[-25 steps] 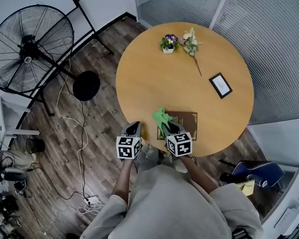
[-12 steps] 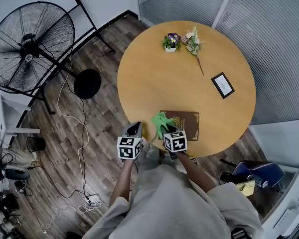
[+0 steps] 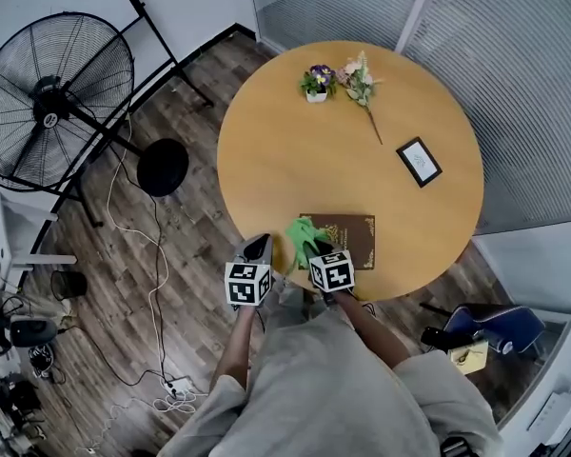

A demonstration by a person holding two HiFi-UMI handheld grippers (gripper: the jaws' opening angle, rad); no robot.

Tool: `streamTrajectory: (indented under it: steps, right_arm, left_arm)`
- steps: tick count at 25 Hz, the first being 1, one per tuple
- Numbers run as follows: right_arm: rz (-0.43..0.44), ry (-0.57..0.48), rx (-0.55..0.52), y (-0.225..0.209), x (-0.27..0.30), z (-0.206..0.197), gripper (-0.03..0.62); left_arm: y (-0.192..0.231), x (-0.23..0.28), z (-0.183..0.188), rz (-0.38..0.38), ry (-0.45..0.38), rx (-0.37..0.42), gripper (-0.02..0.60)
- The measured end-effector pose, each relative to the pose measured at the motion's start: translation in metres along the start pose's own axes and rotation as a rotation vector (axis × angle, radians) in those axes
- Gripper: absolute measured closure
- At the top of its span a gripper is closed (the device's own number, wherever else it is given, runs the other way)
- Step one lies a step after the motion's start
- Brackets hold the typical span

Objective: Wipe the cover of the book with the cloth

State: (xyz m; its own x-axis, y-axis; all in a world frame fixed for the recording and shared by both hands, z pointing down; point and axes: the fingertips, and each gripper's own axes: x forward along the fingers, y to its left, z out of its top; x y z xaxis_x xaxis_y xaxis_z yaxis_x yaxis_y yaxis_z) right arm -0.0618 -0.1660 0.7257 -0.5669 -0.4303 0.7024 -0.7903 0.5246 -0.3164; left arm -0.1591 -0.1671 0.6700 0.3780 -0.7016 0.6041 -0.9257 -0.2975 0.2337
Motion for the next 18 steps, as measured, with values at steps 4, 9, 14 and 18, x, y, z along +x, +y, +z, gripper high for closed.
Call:
streamTrajectory:
  steps: [4, 9, 14, 18]
  right_arm:
    - [-0.017, -0.003, 0.009, -0.012, -0.005, -0.001, 0.522]
    - [-0.051, -0.01, 0.032, -0.031, -0.015, -0.004, 0.522]
    - [-0.087, -0.024, 0.062, -0.051, -0.028, -0.007, 0.522]
    - [-0.117, -0.034, 0.085, -0.068, -0.038, -0.01, 0.522]
  left_arm:
    - [-0.006, 0.006, 0.001, -0.014, 0.004, 0.009, 0.574]
    - [-0.017, 0.014, 0.005, -0.038, 0.008, 0.025, 0.574]
    - [-0.029, 0.023, 0.01, -0.066, 0.013, 0.045, 0.574]
    - [-0.039, 0.031, 0.013, -0.089, 0.018, 0.062, 0.574]
